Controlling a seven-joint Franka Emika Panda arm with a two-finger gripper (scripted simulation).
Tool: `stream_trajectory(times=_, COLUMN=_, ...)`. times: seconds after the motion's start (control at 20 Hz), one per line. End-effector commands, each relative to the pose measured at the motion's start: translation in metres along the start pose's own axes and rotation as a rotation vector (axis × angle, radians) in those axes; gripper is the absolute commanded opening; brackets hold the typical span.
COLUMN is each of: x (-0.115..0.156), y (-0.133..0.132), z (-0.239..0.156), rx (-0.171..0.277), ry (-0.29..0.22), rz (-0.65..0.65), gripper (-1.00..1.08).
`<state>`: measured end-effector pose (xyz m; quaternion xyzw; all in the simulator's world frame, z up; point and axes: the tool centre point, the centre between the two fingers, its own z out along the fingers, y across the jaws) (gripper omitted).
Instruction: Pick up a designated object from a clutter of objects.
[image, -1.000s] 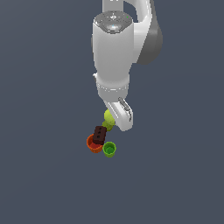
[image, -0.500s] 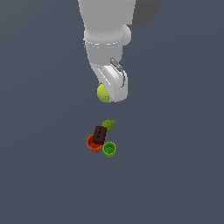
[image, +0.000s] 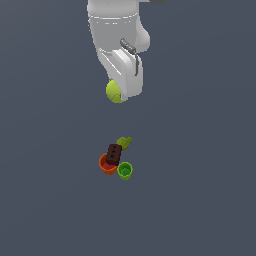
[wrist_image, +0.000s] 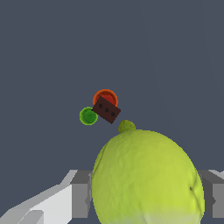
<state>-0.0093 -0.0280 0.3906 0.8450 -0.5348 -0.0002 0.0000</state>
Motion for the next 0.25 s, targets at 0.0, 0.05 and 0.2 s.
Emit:
stream_trajectory(times=0.0, x=0.0002, y=0.0007, z=-0.003, rx=0.0, ry=0.0, rz=0.0, gripper=-1.0)
stream_trajectory(times=0.05, x=0.0004, y=0.0003, z=-0.0026, rx=0.0, ry=0.0, rz=0.0, gripper=-1.0)
stream_trajectory(times=0.2, x=0.0002, y=-0.0012, z=-0.0007, rx=0.0, ry=0.0, rz=-0.001, gripper=-1.0)
